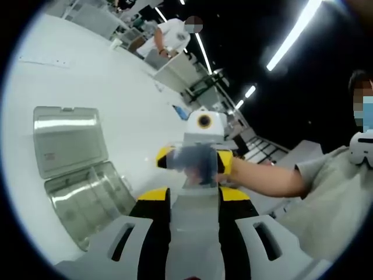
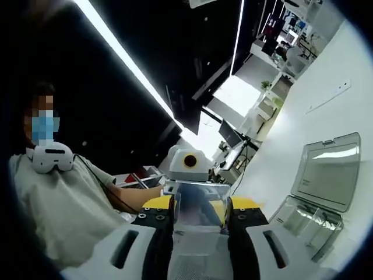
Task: Insert the divider into the dual guide fixture by aligning both edges with the guide slots and pushing it downward to the bottom, including one-sided entry, uneven engagement, binding, and posture correction.
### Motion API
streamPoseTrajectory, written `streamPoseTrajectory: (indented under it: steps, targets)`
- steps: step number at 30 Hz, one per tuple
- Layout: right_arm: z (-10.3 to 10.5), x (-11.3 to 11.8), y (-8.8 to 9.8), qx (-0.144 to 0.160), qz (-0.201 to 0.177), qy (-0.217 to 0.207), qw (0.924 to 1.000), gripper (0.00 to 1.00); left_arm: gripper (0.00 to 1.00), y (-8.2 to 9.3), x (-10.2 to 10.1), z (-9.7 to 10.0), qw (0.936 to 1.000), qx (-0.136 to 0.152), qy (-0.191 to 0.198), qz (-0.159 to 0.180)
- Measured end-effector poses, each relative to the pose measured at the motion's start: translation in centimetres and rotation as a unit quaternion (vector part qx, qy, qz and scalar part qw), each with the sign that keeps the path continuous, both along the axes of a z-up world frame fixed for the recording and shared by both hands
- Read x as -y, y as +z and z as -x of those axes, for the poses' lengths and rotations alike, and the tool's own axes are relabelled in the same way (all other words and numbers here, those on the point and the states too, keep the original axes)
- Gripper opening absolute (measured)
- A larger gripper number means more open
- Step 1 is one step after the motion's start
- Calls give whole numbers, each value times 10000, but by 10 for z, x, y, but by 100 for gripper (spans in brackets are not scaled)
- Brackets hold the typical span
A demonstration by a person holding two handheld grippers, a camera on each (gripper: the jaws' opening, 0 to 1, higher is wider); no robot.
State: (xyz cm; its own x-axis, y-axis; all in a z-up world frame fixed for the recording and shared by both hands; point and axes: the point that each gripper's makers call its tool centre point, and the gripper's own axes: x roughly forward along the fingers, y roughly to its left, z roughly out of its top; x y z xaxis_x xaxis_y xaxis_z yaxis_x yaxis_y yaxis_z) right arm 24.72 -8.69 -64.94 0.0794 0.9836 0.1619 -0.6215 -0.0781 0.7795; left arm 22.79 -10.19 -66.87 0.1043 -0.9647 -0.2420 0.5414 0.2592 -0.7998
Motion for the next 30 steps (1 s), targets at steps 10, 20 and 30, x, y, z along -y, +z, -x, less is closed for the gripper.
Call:
streamPoseTrajectory:
  steps: [10, 20, 30]
  targets:
    - [-1, 0, -2, -101, 88, -78, 9999, 31, 30, -1, -1, -1, 10000, 48, 49, 12]
    - [-5, -1, -10, -228, 311, -212, 9990, 31, 44, -3, -7, -8, 9987, 400, 254, -190]
    - [-15, -2, -29, -319, 864, -438, 9948, 31, 43, -13, -12, -13, 9915, 881, 348, -888]
